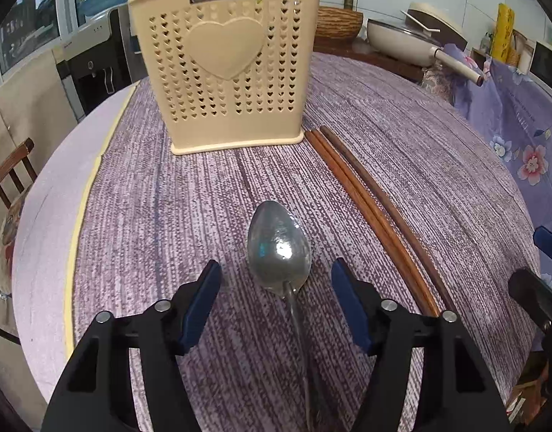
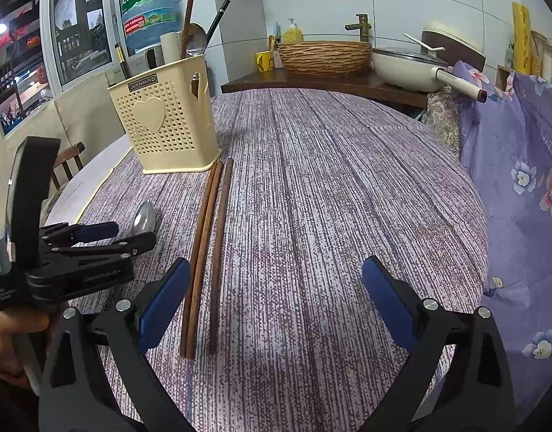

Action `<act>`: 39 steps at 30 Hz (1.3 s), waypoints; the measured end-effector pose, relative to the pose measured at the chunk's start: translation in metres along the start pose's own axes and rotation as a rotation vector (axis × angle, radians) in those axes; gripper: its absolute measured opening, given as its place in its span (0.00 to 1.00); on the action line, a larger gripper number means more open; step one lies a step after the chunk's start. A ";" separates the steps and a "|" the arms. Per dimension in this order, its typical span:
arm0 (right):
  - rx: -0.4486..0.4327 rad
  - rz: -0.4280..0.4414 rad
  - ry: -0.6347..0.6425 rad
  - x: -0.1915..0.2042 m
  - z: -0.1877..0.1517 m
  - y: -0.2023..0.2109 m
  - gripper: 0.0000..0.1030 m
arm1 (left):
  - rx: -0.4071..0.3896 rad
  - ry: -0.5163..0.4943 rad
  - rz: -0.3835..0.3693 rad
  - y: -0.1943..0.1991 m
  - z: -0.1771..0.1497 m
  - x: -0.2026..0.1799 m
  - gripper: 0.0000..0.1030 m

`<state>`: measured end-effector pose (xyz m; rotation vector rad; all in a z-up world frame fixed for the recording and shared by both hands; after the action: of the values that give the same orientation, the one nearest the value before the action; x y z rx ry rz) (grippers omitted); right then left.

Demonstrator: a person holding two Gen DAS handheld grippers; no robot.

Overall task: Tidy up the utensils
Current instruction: 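Grasp the silver spoon with the left tool while the right tool moves to the brown chopsticks, then close the right tool on a brown chopstick while the left tool holds the spoon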

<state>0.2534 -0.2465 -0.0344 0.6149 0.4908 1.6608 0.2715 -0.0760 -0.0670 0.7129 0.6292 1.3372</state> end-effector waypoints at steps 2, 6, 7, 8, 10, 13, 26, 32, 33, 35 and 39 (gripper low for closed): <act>0.010 0.000 -0.003 -0.001 0.001 -0.001 0.92 | -0.001 -0.007 0.018 -0.002 0.003 -0.002 0.53; 0.022 0.003 -0.007 0.000 0.003 -0.005 0.92 | 0.000 0.016 0.029 -0.004 0.010 0.000 0.41; 0.027 0.007 -0.004 0.002 0.004 -0.006 0.92 | 0.001 0.021 0.029 -0.004 0.011 0.002 0.37; 0.031 0.009 0.001 0.004 0.005 -0.008 0.92 | 0.004 0.024 0.027 -0.005 0.012 0.003 0.37; 0.047 0.013 0.009 0.009 0.008 -0.014 0.90 | 0.006 0.027 0.024 -0.004 0.013 0.005 0.37; 0.077 0.036 0.015 0.016 0.015 -0.026 0.82 | 0.005 0.039 0.025 -0.004 0.013 0.010 0.37; 0.246 0.114 0.031 0.044 0.061 -0.117 0.38 | 0.004 0.100 0.064 0.002 0.007 0.055 0.37; 0.272 0.087 0.066 0.051 0.066 -0.139 0.30 | -0.002 0.094 0.059 0.004 0.005 0.054 0.37; 0.271 0.082 0.076 0.051 0.067 -0.140 0.29 | -0.003 0.093 0.058 0.003 0.006 0.054 0.37; 0.271 0.056 0.104 0.053 0.069 -0.144 0.27 | -0.005 0.093 0.055 0.004 0.005 0.053 0.37; 0.271 0.004 0.120 0.046 0.075 -0.151 0.24 | -0.003 0.091 0.050 0.004 0.005 0.057 0.37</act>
<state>0.4099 -0.1762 -0.0661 0.7161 0.8112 1.6539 0.2799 -0.0201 -0.0612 0.6718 0.6851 1.4227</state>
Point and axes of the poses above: each gripper's, at about its wrist camera, not at the fingertips, and y roughly against the way its jaws point, x to its left, z to its top, the point moved 3 cm from there along -y, roughly the way its jaws point, and after that the axes turned 2 degrees about -x, right-handed, at the moved point
